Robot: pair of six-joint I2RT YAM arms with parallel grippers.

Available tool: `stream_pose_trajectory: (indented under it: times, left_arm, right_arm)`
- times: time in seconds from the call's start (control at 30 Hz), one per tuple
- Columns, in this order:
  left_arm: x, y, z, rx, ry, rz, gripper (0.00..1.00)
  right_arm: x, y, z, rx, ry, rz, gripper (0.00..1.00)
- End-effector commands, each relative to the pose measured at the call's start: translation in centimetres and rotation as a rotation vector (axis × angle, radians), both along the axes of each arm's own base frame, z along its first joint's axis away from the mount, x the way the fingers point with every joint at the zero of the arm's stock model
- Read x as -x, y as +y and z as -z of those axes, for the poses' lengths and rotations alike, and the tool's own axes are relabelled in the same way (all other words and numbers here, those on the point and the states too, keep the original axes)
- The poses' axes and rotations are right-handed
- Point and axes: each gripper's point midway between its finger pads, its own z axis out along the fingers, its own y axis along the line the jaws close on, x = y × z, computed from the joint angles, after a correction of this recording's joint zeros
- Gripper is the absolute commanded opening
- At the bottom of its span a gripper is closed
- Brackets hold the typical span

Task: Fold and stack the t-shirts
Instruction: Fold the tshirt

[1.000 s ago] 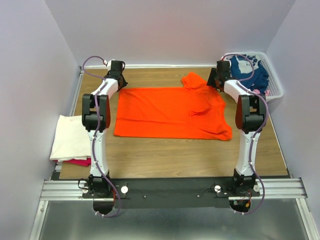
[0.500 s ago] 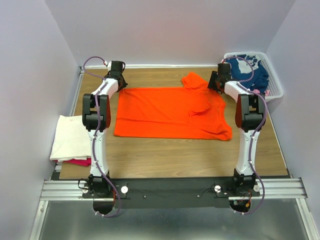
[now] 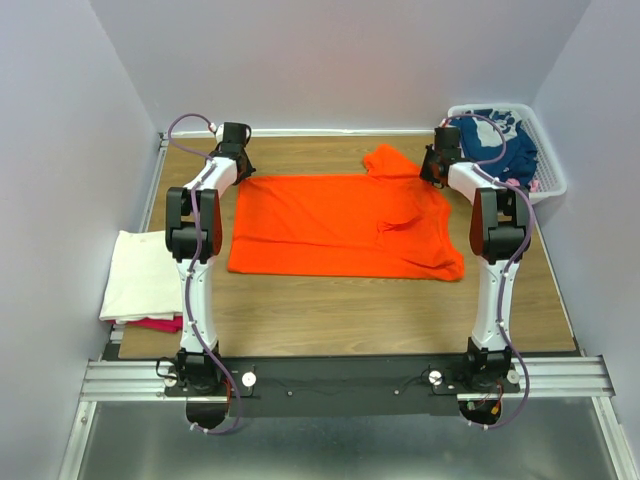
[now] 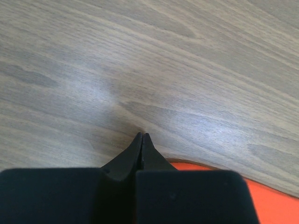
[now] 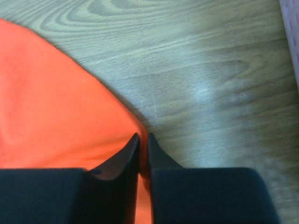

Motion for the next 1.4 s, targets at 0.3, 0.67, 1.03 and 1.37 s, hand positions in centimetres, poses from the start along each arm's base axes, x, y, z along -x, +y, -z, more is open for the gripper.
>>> stream_pose_trajectory:
  times: [0.3,0.67,1.03,1.37]
  left_arm:
    - [-1.5,-0.1,-4.1,0.018,-0.118,0.032,0.00]
    - [-1.6,0.1,-6.6,0.070,-0.213,0.067,0.00]
    - [-1.2,-0.2,-7.8,0.129,-0.256,0.103,0.00]
    - [1.0,0.2,-8.0,0.167,-0.252,0.054,0.00]
  right_arm:
    - [-1.5,-1.3,-5.3,0.019,-0.112,0.059,0.00]
    - [-1.1,-1.5,-7.8,0.002,-0.148,0.063,0.01]
    - [2.2,-1.1,-10.1,-0.047,-0.162,0.068,0.00]
    - [7.6,-1.0,-9.3,-0.125,-0.108,0.141,0.01]
